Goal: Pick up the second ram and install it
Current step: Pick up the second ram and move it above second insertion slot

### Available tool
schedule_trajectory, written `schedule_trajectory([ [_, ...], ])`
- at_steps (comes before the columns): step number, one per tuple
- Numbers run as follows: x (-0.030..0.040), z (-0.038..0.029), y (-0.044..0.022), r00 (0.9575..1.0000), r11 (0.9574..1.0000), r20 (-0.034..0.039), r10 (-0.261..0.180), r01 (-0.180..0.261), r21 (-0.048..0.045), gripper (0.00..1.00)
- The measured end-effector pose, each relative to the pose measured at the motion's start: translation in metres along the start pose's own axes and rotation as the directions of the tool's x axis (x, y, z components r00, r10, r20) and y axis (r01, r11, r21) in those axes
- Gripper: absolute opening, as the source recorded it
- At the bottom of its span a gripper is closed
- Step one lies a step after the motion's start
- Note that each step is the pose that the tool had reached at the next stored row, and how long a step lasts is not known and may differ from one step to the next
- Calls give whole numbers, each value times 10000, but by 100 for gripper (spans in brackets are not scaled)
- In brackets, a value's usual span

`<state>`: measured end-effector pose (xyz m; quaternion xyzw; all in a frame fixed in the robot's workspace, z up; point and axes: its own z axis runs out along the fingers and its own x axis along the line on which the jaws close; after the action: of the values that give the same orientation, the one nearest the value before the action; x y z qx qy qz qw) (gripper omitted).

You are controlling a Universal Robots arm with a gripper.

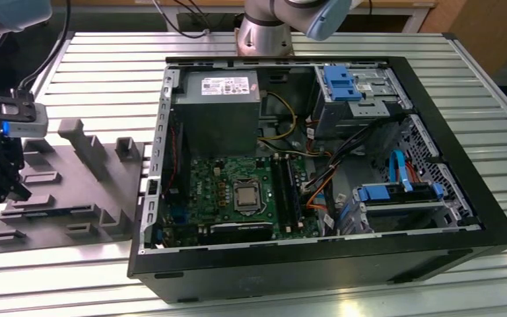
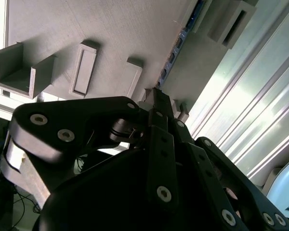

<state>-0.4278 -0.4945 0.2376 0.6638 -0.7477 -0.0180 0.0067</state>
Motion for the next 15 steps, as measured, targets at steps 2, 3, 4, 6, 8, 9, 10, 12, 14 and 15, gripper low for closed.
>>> schedule_trajectory([
  [2, 0, 0, 0, 10000, 10000, 0, 0, 0, 0, 11],
  [3, 0, 0, 0, 10000, 10000, 0, 0, 0, 0, 11],
  [4, 0, 3, 0, 10000, 10000, 1, 0, 0, 5, 11],
  [6, 1, 8, -1, 10000, 10000, 2, -2, 2, 21, 11],
  [8, 0, 15, -1, 10000, 10000, 5, -2, 2, 42, 11],
  [9, 0, 17, 0, 10000, 10000, 6, -1, 1, 50, 11],
  [10, 1, 20, -1, 10000, 10000, 6, -2, 2, 58, 11],
  [12, 0, 26, -1, 10000, 10000, 9, -2, 2, 77, 11],
  [14, 1, 33, -1, 10000, 10000, 11, -2, 2, 96, 11],
  [15, 1, 36, -1, 10000, 9999, 12, -2, 2, 104, 11],
])
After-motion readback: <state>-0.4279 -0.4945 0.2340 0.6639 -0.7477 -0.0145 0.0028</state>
